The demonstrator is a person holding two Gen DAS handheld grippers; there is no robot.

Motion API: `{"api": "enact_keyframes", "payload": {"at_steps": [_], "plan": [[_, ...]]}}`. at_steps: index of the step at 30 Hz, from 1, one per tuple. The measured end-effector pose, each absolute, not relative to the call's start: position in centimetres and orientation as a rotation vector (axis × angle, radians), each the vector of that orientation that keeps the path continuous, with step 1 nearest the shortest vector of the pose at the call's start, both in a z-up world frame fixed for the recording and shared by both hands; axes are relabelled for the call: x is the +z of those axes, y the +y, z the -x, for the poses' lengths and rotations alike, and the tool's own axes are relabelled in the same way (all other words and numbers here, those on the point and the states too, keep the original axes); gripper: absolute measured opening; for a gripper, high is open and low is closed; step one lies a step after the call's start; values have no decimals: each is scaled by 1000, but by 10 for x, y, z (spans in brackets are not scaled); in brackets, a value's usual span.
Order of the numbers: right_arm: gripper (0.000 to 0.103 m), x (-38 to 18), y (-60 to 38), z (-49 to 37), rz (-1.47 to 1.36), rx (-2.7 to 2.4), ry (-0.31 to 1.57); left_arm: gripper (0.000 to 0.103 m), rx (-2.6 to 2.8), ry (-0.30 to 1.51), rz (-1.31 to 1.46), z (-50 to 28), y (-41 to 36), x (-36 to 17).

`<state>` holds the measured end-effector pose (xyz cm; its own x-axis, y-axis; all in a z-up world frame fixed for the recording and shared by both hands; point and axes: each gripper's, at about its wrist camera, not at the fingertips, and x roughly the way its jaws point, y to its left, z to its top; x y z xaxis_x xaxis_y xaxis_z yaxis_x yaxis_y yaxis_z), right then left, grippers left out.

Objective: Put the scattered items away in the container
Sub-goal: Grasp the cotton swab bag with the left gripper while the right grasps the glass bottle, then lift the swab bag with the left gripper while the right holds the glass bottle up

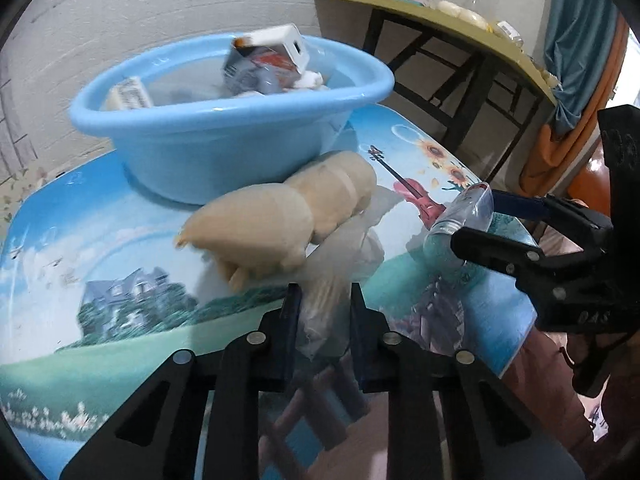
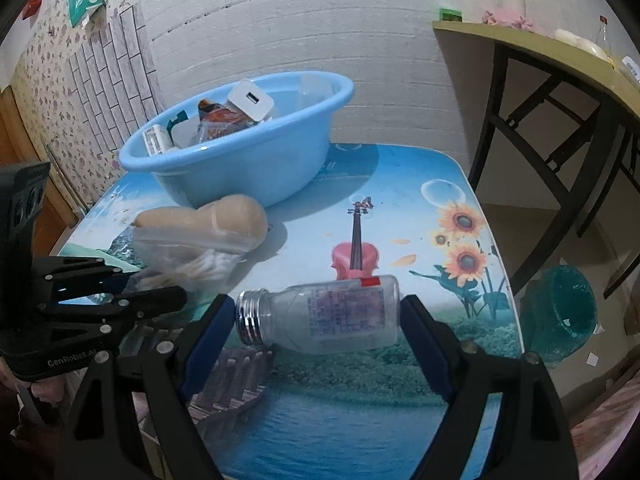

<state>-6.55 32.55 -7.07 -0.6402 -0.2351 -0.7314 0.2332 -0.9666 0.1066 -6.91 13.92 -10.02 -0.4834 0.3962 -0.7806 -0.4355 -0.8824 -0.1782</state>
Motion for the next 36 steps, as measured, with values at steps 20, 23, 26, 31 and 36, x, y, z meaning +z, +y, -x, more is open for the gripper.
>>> {"api": "enact_keyframes", "payload": {"at_steps": [20,23,26,31,36], "plan": [[85,-64,272,32,-1147,-2563,106,21,2764,-142,1235,7,24,-78],[85,-67,269,31,-1164,-2564,104,22,2773,-149,1292,3,17,-85],[85,-69,269,30,-1177,-2575,102,22,2767,-155,1314,0,15,-89],[85,-69,273,29,-1186,-2594,94,22,2769,-139,1313,-3,19,-91],[85,-72,274,29,-1198,-2592,106,24,2754,-121,1331,-1,22,-94]]}}
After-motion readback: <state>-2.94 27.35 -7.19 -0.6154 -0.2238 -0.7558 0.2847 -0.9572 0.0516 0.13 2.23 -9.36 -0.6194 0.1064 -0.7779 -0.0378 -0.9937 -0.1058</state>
